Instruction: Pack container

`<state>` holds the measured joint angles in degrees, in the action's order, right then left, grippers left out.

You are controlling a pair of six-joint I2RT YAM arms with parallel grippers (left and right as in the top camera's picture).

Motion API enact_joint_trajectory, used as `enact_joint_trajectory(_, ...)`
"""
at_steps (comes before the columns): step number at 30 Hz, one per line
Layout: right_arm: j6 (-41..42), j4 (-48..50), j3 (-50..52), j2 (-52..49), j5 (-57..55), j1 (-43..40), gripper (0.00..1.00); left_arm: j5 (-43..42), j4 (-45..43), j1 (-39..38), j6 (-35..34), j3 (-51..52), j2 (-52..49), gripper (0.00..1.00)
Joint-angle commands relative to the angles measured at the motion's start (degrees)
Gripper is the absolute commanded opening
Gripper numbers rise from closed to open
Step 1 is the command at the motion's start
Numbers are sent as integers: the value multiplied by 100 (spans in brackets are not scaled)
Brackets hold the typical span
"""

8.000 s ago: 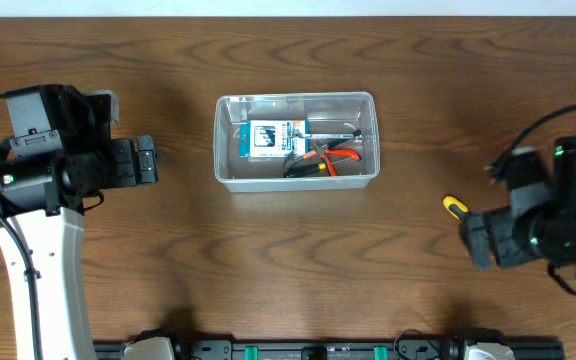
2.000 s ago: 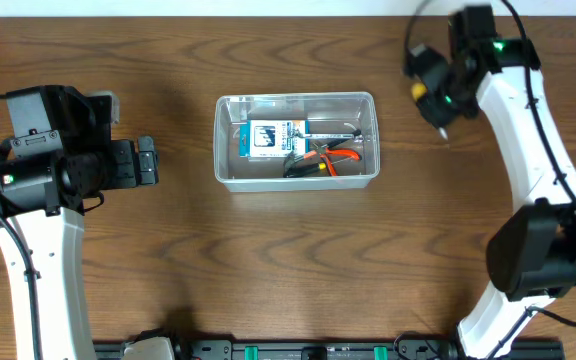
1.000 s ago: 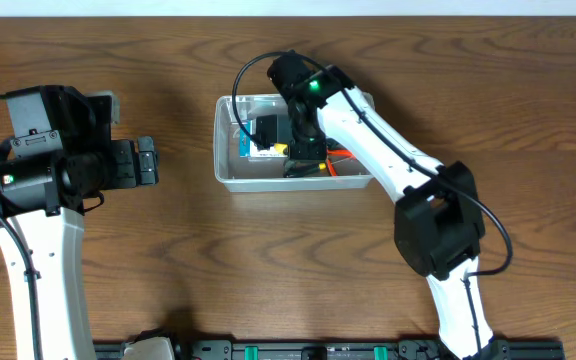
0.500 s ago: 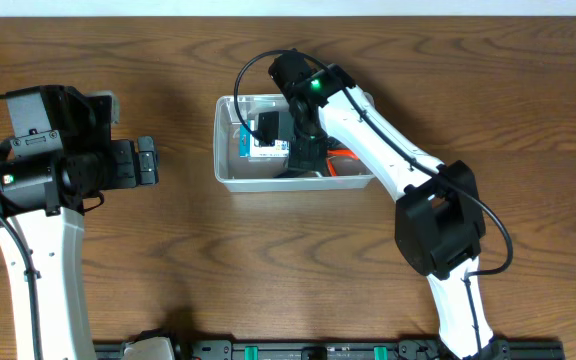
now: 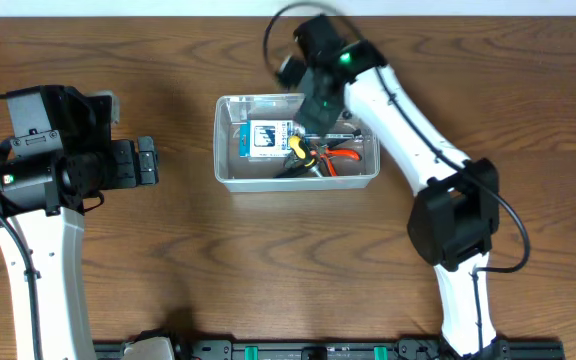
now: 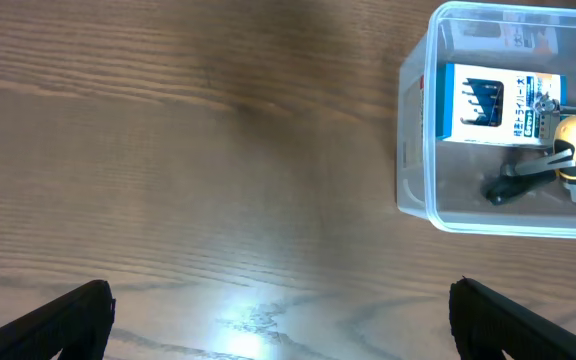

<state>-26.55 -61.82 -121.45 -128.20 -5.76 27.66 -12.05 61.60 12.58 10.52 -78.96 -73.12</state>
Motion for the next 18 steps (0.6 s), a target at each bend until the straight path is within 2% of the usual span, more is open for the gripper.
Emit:
enact_joint_trajectory(1,2520,-160,-671,267,-649,-409,99,7,2,-13,-13,0,-31,98)
enact_joint_trajectory(3,3257,-448,-1038,372,-544,-669,99,4,-42,-13,-13,0,-31,98)
enact_joint_trajectory(8,3373,-999,-1506,612,-245,-1368,99,7,-304,-13,-11,0,-42,98)
enact_joint_trajectory(15,4579,-2068,-1506,664,-238,-2549,99,4,-664,-13,136,-2,-234,98)
enact_joint_trajectory(18,4837,-2465,-1504,772,-236,-2911,99,4,-664,-15,166,-2,-332,98)
